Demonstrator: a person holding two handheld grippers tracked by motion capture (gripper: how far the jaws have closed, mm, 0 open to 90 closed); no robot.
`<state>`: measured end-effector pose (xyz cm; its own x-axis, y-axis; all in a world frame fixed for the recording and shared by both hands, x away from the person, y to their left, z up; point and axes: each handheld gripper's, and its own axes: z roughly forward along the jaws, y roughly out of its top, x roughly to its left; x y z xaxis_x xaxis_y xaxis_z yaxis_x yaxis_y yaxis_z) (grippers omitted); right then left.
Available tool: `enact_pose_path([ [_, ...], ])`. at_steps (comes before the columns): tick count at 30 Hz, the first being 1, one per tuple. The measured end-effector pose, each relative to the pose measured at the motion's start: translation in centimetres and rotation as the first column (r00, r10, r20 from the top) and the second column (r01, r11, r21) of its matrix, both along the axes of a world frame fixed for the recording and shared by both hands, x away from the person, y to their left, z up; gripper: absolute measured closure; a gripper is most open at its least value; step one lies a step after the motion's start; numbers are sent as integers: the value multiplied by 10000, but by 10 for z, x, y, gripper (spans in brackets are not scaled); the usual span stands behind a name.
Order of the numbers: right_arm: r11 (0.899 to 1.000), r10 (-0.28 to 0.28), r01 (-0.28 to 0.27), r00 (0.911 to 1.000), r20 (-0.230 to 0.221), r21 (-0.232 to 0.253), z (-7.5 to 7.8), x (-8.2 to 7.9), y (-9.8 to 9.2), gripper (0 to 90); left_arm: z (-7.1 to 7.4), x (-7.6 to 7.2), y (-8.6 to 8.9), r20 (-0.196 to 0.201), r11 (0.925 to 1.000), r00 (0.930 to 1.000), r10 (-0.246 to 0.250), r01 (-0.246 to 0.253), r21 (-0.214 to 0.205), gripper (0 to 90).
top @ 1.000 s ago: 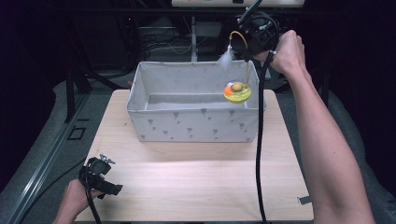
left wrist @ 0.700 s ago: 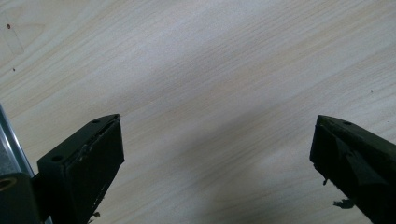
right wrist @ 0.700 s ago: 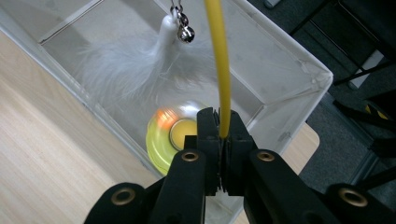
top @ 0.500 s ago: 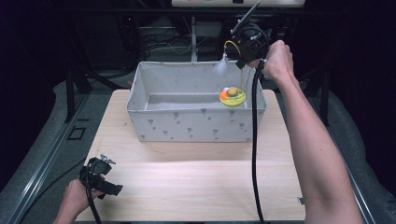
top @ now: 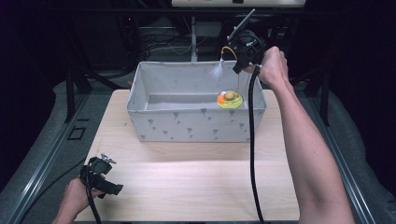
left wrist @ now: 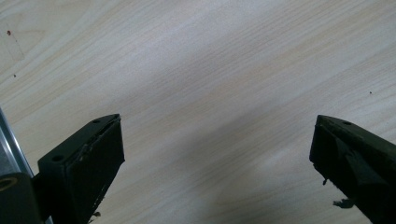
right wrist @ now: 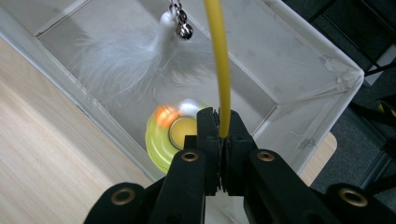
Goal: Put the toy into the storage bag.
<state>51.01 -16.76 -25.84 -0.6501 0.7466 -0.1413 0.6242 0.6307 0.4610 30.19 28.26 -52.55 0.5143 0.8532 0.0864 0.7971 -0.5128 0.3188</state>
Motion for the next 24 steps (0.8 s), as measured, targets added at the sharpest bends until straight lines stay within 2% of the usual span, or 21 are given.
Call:
enact_pose_path([
  [7,9998,-220,220,9996,-153,15,-12,1,-7,880,-1,1,-4,-26,9998,9999,-167,167,56,32],
  [24,9990,-433,429,9979,-482,-92,-43,0,-24,879,-2,0,-5,-46,9998,9999,-148,149,94,32],
])
